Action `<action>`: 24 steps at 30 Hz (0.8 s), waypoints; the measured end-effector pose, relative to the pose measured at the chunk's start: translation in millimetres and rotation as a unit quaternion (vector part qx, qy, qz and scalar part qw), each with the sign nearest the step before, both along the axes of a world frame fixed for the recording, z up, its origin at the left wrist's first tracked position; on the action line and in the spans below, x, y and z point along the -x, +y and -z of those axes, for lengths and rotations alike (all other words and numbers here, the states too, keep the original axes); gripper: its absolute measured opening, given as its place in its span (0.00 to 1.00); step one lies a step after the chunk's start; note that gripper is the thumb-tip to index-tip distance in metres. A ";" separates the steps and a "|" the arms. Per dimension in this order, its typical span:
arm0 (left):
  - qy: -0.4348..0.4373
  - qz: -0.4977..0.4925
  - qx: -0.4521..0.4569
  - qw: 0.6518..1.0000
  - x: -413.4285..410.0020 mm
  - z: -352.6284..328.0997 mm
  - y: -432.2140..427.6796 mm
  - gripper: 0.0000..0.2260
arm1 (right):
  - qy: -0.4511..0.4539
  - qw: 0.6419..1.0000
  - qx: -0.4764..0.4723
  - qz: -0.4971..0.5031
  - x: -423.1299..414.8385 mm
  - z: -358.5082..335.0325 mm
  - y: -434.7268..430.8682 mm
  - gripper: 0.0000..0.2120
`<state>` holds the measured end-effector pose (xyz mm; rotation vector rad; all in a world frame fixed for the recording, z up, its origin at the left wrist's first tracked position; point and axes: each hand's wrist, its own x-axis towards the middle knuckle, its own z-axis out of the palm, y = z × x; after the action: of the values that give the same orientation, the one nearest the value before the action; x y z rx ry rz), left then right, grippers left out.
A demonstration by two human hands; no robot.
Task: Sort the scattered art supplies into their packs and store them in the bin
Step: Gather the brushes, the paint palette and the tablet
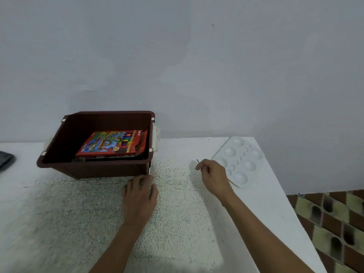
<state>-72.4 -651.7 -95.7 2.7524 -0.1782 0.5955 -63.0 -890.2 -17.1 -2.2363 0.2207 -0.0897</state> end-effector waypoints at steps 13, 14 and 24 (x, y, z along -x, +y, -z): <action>-0.022 -0.004 -0.068 0.997 0.7 -4.3 -4.1 0.13 | 0.033 0.990 -0.129 -0.038 30.3 -21.1 23.1 0.10; -0.010 -0.010 -0.062 0.998 0.7 -4.5 -2.3 0.13 | 0.029 0.992 -0.110 -0.048 32.2 -19.9 27.6 0.12; 0.002 -0.025 0.096 0.995 15.9 -32.2 0.7 0.05 | 0.028 0.995 -0.050 -0.084 46.6 -13.4 53.2 0.07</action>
<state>-88.2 -650.9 -63.5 2.5792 -0.0479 0.5875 -109.6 -837.0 -3.6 -2.1495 0.0655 0.0736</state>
